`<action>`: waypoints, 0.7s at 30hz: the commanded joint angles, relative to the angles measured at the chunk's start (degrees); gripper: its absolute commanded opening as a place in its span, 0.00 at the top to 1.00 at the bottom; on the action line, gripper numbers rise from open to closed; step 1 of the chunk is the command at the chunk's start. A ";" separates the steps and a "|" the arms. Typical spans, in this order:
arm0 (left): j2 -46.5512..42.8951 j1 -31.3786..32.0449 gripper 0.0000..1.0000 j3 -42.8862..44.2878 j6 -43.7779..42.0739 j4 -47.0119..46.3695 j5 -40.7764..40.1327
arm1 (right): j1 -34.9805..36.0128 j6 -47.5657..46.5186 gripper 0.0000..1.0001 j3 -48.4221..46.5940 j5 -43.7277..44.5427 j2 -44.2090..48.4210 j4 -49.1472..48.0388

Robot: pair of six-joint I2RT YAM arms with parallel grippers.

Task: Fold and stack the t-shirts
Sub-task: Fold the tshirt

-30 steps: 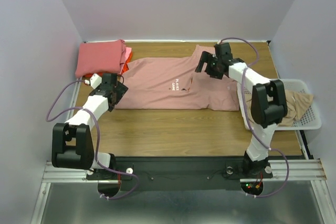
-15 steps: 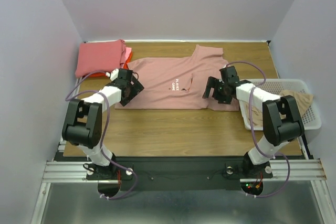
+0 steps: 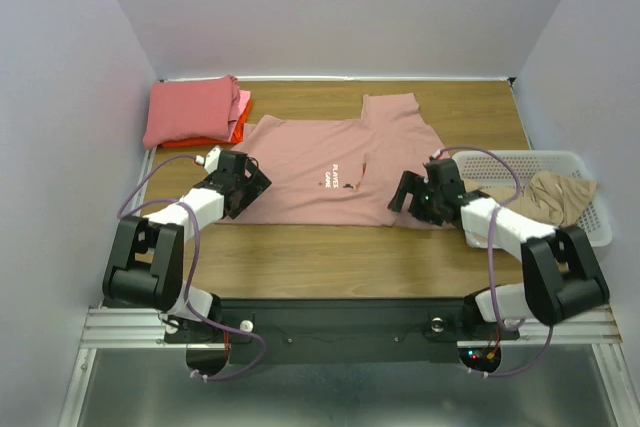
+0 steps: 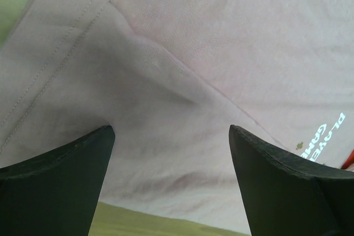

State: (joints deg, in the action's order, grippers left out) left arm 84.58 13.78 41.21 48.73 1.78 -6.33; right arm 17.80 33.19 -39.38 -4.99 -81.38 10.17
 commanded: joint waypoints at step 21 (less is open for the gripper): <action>-28.93 5.29 0.01 -16.69 13.32 25.90 2.90 | 1.62 12.60 0.00 14.59 -3.00 33.40 23.92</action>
State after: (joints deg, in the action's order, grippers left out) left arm 57.76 17.63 26.79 60.20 22.68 -6.39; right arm 19.18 43.99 -24.36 -7.31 -50.43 29.41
